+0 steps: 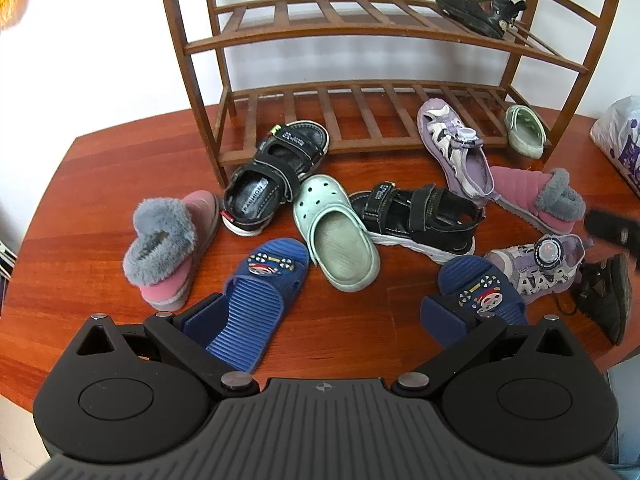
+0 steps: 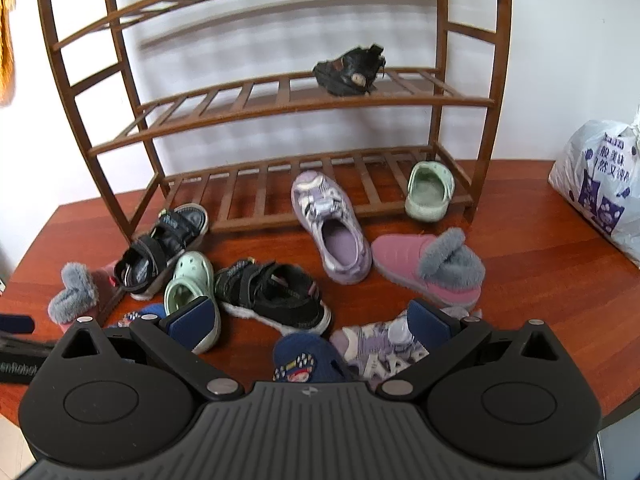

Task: Organize scattered shoes
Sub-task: 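Reach the right tool to the black shoe on the middle shelf and grasp it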

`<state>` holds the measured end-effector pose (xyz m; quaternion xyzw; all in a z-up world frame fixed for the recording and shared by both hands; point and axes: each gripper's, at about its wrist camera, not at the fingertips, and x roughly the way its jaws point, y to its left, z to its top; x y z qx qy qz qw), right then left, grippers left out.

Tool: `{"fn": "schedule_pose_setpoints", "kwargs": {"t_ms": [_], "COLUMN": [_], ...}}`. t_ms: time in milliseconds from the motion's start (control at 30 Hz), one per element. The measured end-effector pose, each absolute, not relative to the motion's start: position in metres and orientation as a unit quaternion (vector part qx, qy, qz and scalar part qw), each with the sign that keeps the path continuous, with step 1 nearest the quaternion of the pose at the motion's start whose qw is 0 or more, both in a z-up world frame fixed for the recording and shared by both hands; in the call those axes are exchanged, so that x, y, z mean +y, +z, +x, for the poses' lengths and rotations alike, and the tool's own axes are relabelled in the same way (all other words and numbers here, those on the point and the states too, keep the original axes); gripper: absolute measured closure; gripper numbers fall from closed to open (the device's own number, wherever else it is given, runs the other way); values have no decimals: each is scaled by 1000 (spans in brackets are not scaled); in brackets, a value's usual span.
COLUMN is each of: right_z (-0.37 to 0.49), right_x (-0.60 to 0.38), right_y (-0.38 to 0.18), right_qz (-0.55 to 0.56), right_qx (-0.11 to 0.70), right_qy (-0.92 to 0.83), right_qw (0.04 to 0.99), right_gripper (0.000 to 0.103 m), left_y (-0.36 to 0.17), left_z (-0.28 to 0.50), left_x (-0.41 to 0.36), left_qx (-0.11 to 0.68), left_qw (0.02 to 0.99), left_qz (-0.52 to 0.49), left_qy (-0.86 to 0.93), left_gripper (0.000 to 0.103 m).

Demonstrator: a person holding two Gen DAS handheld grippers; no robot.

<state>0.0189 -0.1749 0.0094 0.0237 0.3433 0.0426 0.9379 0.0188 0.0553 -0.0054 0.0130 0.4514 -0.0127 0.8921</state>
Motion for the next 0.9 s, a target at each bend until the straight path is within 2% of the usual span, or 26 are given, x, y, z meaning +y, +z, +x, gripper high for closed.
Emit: {"fn": "schedule_pose_setpoints", "kwargs": {"t_ms": [400,900], "right_z": [93,229], "right_x": [-192,-227], "right_y": [47,51], "right_qz": [-9,-5], "right_qx": [300,299], "right_qy": [34,70], "right_qw": [953,952], "right_gripper": [0,0], "left_y": [-8,-8], "left_z": [30,55], "left_x": [70,66], "left_qx": [451,471], "left_qw": [892,881], "left_qz": [8,-13], "left_qy": [-4,53], "left_gripper": [0,0]}}
